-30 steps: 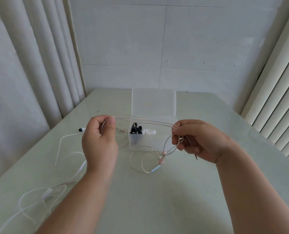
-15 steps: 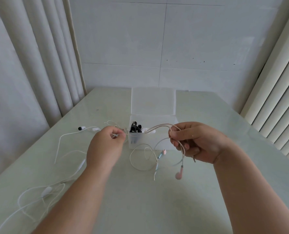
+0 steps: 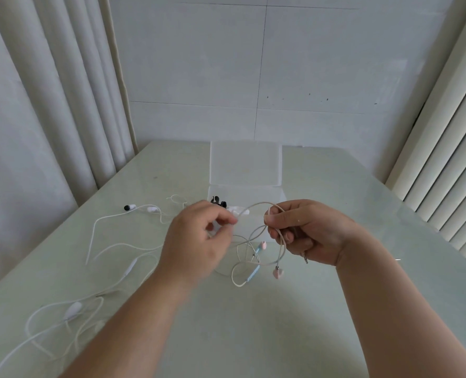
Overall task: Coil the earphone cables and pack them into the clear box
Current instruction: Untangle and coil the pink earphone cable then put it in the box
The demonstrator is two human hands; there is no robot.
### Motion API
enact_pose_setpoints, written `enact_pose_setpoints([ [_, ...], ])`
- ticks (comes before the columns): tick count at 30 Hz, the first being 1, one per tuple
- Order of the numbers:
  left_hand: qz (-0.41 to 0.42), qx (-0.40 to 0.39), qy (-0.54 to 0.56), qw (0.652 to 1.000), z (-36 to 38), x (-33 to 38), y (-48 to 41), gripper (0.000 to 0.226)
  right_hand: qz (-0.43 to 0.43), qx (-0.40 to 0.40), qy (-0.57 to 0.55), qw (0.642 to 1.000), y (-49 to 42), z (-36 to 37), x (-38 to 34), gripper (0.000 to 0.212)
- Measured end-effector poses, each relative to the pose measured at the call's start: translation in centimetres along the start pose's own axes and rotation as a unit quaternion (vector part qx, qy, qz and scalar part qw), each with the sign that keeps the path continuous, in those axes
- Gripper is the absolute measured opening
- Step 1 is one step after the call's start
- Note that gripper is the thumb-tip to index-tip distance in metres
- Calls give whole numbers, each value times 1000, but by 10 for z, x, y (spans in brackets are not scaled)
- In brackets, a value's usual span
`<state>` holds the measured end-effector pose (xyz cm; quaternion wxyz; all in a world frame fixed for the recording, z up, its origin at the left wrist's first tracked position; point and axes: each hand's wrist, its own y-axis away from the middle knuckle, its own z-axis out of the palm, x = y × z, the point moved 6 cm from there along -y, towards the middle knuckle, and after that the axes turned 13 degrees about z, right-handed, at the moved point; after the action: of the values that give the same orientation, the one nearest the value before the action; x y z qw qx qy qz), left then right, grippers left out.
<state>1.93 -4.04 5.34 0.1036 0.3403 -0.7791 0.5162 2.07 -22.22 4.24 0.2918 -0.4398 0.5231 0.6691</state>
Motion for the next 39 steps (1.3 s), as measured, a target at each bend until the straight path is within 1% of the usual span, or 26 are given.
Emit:
enact_pose_setpoints([
  [1,27,-10,-3,1000,3,5,1,10,2,0,-1,1000,-1,0,0,12],
  [3,76,-13,-44,996,4,12,2,10,7,1,-5,1000,-1,0,1,17],
  [4,89,-10,-46,995,5,15,2,10,7,1,-7,1000,-1,0,1,19],
  [6,99,-14,-16,995,6,17,2,5,6,-1,-8,1000,-1,1,1,20],
  [7,97,-22,-4,995,8,17,2,3,6,-3,-6,1000,-1,3,0,18],
  [9,82,-46,1,996,12,14,2,6,6,-10,-3,1000,0,5,0,15],
  [12,80,-75,-3,994,17,12,2,10,10,-9,-12,1000,-1,6,0,22],
  [18,62,-19,8,998,9,9,0,12,34,2,-19,999,-1,4,3,26],
  [22,52,-1,24,998,6,8,0,10,41,36,13,998,-3,0,6,24],
  [27,25,16,57,998,4,4,2,14,23,94,64,993,-6,-8,5,20],
  [31,9,33,81,996,4,1,2,11,6,150,123,981,-7,-14,4,18],
  [34,-1,56,96,994,0,0,2,17,8,194,173,966,-6,-18,5,15],
  [37,-18,73,111,991,0,-6,2,12,6,213,178,961,-6,-20,4,17],
  [39,-29,65,165,984,4,-9,2,12,3,219,161,962,-7,-21,3,17],
])
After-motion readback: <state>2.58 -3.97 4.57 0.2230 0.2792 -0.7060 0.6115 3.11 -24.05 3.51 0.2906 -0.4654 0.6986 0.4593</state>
